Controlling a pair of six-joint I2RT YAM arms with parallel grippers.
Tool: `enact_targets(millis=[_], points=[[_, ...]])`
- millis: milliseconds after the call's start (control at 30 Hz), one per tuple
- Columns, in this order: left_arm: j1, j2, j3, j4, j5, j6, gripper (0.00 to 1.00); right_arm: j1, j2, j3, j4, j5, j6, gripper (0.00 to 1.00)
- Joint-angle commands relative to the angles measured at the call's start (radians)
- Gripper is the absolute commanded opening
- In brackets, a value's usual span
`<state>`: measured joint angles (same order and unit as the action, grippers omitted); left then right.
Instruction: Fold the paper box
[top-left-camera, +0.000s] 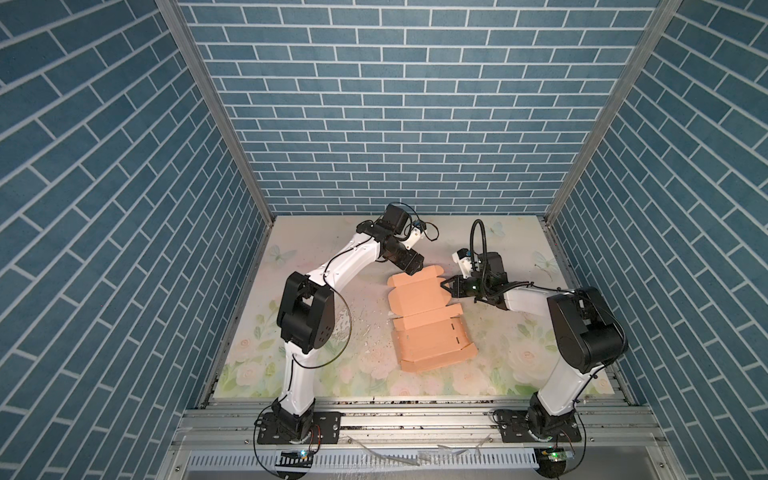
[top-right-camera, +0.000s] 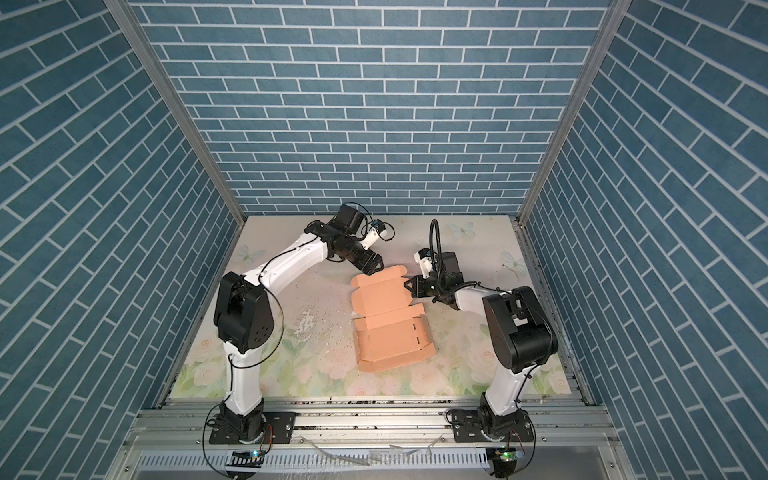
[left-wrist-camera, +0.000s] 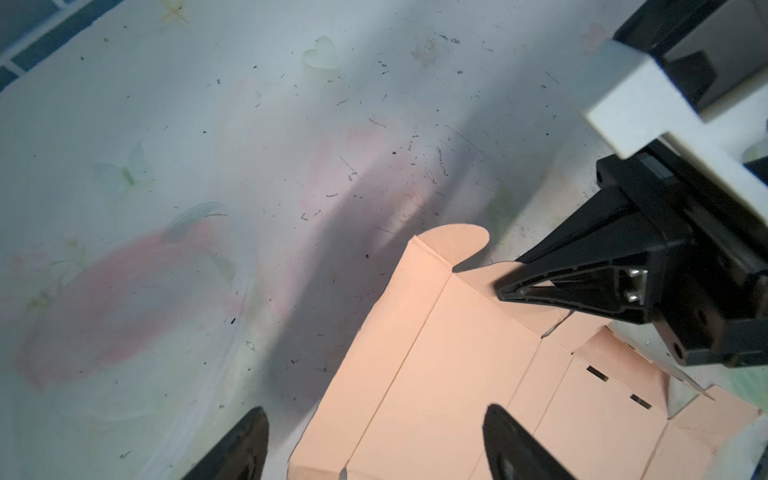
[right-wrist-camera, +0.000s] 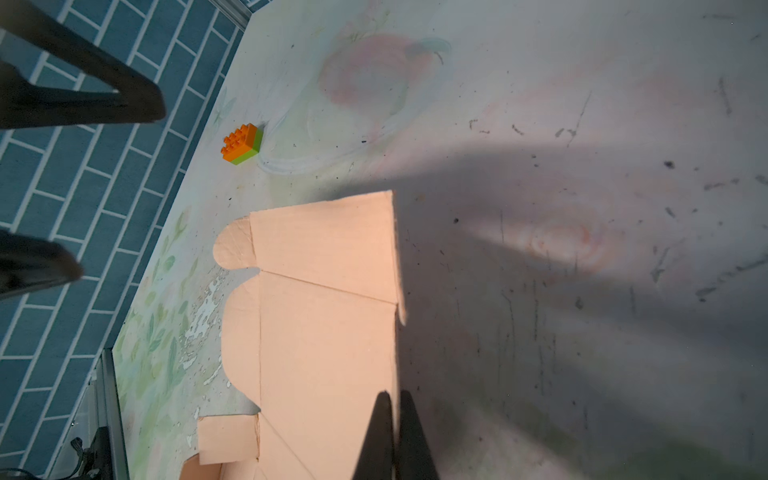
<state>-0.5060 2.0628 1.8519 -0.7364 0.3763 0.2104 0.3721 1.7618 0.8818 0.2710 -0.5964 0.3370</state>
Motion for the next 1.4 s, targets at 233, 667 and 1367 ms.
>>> enact_targets(millis=[233,667,1367], points=[[0.030,0.123,0.145,-0.158,0.172,0.134,0.78,0.021,-0.032,0.002,0.143,-0.029,-0.081,0.00],[0.065,0.195,0.199,-0.163,0.194,0.174,0.70,0.029,-0.028,0.011,0.152,-0.032,-0.101,0.00],[0.064,0.162,0.120,-0.123,0.291,0.124,0.21,0.031,0.006,0.040,0.170,-0.014,-0.095,0.00]])
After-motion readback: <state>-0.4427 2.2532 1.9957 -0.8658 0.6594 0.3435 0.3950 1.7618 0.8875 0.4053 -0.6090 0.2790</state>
